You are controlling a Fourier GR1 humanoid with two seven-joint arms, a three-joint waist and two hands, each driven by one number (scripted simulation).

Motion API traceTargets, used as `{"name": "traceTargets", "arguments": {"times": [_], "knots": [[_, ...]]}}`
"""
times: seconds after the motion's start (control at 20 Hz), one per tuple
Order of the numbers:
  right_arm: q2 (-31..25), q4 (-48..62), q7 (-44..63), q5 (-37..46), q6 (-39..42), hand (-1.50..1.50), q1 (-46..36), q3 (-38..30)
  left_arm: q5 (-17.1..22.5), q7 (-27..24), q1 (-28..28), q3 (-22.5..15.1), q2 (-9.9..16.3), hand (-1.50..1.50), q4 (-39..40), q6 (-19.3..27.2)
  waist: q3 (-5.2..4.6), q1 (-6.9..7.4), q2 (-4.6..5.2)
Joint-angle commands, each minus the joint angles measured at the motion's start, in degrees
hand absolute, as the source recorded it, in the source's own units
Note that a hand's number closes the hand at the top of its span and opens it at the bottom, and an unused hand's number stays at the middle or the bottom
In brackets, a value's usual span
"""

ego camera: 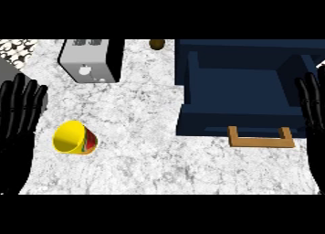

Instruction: Pick up the cup, place it into the drawer and close the drawer

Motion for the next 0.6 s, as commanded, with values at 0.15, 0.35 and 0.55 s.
{"name": "traceTargets", "arguments": {"times": [0.15, 0.35, 0.55], "knots": [[2.3, -0.2, 1.1, 1.6, -1.7, -1.50, 0.3, 1.8, 9.0, -5.3, 6.0, 2.9, 2.6, -1.50, -0.3, -9.0, 1.39, -0.53, -1.67], [-1.6, 2.3, 1.9, 0.7, 2.7, -1.50, 3.2, 0.7, 16.7, 1.7, 8.6, 1.1, -1.2, -1.50, 0.0, -8.4, 1.38, -0.51, -1.56], [-1.3, 3.5, 1.6, -0.6, 2.8, -1.50, 1.7, -1.4, 22.3, 4.8, 9.8, 5.0, 0.5, -1.50, -0.8, -10.1, 1.42, -0.64, -1.61]]}}
